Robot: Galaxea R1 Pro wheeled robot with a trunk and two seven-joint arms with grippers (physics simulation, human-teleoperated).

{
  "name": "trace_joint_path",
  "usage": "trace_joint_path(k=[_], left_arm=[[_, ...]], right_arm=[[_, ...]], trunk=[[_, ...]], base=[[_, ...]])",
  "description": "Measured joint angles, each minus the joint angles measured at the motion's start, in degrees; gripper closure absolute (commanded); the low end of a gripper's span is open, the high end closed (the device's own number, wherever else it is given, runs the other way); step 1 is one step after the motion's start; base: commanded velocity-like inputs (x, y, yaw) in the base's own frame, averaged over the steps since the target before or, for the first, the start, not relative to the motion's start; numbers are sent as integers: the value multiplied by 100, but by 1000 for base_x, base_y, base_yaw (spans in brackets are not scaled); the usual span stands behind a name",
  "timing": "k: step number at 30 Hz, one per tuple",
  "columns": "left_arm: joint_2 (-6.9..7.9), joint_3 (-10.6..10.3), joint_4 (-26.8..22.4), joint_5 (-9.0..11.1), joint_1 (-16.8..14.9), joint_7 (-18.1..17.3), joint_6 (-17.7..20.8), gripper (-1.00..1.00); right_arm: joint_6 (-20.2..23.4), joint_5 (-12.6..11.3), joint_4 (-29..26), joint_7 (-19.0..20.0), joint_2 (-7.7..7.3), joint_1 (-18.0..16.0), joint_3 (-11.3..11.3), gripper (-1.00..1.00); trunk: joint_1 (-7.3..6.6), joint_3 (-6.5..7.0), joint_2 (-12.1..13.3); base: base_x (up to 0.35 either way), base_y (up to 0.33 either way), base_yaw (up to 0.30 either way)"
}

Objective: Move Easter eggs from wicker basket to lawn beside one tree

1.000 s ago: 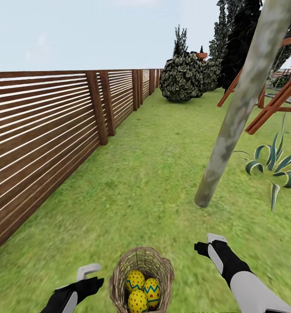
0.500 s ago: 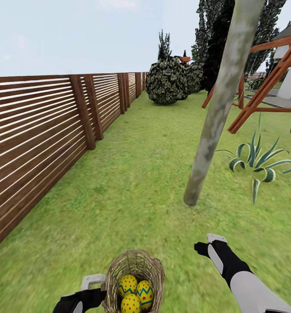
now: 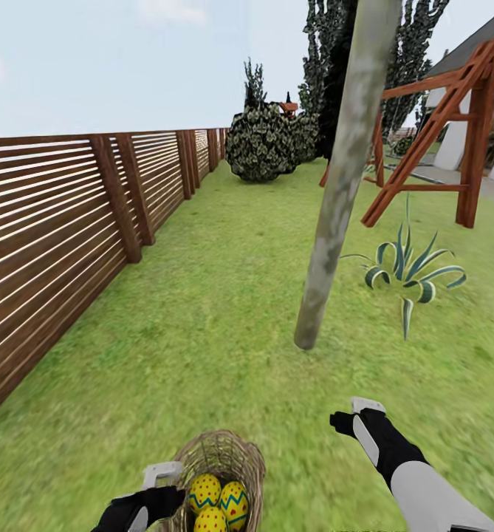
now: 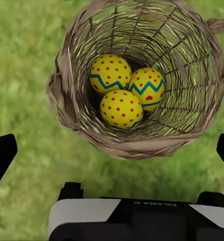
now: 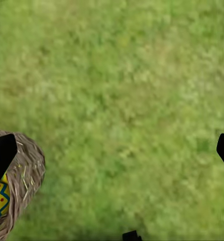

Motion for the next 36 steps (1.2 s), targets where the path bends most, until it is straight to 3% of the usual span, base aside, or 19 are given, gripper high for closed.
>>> trace_joint_path(k=[5, 10, 14, 15, 19, 22, 33, 36], left_arm=[[-259, -87, 19, -4, -92, 258, 75, -100], [-368, -120, 259, -11, -378, 320, 171, -100], [-434, -117, 1007, 9, -841, 315, 189, -100], [-448, -112, 1428, 25, -1012, 303, 160, -100], [-473, -91, 2164, 58, -1259, 200, 30, -100], [-470, -65, 2411, 73, -1330, 143, -51, -100], [-436, -70, 2501, 74, -1364, 87, -139, -100], [-435, -85, 2457, 70, -1363, 89, -315, -100]], right_arm=[[-1, 5, 1, -2, 6, 0, 6, -100], [-1, 9, 3, -1, 8, 0, 10, -100], [-1, 18, 8, 1, 9, 0, 15, -100], [-1, 21, 9, 2, 9, 0, 17, -100], [-6, 25, 5, 12, 9, 0, 22, -100], [-8, 26, -2, 22, 14, 0, 27, -100], [-2, 27, -6, 29, 38, 0, 36, -100], [-1, 27, -7, 26, 54, 0, 39, -100]], trunk=[[-110, 121, 201], [-220, 239, 403], [-308, 324, 564], [-330, 343, 605], [-418, 419, 765], [-484, 474, 886], [-529, 511, 968], [-529, 511, 968]], base=[[0, 0, -181], [0, 0, -151], [0, 0, -75], [0, 0, -35], [0, 0, -18], [0, 0, -7], [0, 0, -1], [28, 0, 0]])
